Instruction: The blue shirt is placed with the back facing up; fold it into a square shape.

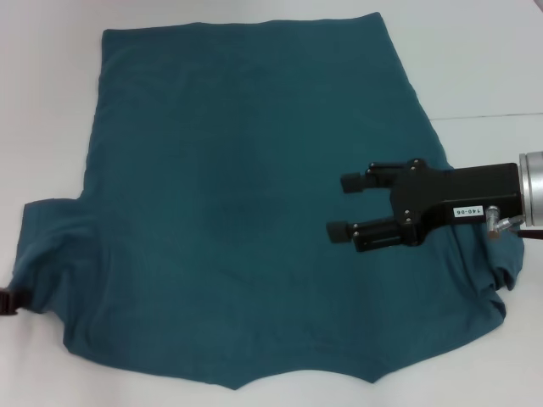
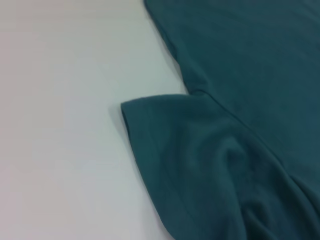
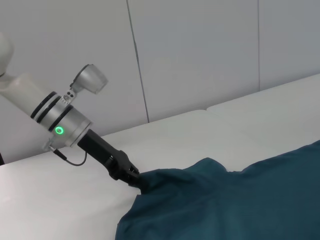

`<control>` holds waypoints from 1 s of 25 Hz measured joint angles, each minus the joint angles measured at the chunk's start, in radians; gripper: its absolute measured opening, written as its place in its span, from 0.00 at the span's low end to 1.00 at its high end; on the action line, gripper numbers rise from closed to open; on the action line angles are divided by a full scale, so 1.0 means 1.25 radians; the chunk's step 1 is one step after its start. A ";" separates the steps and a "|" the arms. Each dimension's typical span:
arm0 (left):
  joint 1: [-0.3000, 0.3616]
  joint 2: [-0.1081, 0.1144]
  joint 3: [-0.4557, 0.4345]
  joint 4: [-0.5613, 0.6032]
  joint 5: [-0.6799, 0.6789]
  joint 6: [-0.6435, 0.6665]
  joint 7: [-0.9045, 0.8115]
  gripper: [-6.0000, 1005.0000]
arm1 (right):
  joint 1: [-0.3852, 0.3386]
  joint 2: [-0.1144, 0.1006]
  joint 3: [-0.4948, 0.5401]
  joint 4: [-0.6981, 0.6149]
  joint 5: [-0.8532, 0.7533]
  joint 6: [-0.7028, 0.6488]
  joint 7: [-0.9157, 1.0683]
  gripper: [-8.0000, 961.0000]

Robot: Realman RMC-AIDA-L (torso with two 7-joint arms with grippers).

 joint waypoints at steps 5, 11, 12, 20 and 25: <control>-0.008 0.004 -0.011 0.034 0.000 0.001 -0.015 0.07 | -0.008 0.002 0.002 0.006 0.014 0.014 -0.007 0.95; -0.029 0.006 -0.009 0.099 -0.001 0.044 -0.016 0.07 | -0.037 0.002 0.003 0.007 0.045 0.025 -0.032 0.95; -0.036 0.006 -0.006 0.105 -0.001 0.054 -0.016 0.07 | -0.042 0.002 0.003 0.007 0.051 0.027 -0.035 0.95; -0.091 0.005 0.057 0.112 0.005 0.089 -0.021 0.10 | -0.086 0.002 0.002 0.022 0.087 0.033 -0.068 0.95; -0.120 0.004 0.135 0.099 0.006 0.084 -0.042 0.12 | -0.102 0.002 0.004 0.034 0.096 0.033 -0.078 0.95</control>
